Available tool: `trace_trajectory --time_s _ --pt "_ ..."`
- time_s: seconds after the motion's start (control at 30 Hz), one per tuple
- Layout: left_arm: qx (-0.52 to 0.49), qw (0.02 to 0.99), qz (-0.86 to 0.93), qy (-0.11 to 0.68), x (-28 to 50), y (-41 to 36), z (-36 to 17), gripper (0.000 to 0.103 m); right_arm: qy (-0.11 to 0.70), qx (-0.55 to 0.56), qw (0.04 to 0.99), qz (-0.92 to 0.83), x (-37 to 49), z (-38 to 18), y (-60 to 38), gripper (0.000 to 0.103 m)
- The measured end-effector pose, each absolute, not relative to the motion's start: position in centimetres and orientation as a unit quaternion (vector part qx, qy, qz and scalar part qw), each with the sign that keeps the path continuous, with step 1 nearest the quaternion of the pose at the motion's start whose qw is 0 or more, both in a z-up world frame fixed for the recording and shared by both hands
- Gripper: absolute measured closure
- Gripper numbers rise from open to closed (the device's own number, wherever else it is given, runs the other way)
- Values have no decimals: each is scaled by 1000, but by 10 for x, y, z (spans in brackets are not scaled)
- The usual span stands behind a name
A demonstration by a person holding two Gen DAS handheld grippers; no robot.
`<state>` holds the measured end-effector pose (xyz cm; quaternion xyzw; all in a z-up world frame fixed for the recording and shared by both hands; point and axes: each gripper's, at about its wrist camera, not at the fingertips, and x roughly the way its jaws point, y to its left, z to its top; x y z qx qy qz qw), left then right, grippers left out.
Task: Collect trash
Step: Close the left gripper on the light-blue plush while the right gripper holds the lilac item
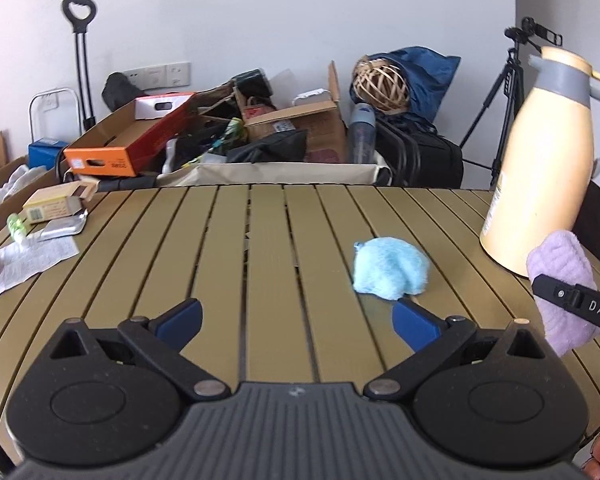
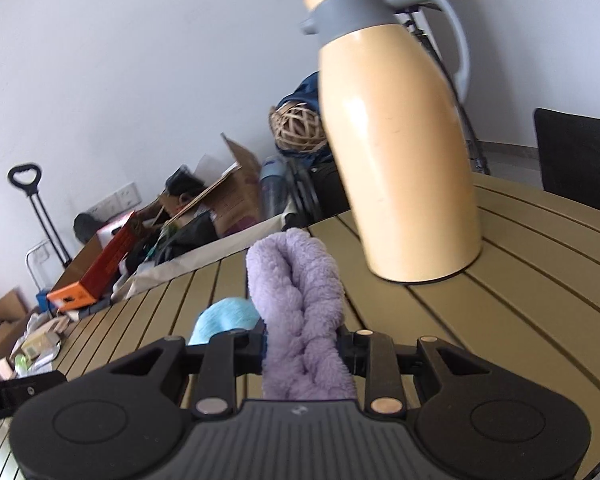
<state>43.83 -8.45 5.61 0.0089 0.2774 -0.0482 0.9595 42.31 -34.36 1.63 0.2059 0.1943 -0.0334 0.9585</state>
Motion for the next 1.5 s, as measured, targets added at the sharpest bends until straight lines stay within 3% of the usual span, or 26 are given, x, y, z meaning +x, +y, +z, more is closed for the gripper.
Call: trace_trajectory --time_s 0.7,1.3,1.5 --pt "25 937 -52 345 541 -177 23 0 176 232 951 -101 426 -1 -413 76" --pt "36 919 -44 389 595 -206 -10 1 197 234 943 -128 437 -17 -434 76" --pt "46 917 -39 394 595 -209 -13 21 196 237 943 -129 436 -17 -436 76"
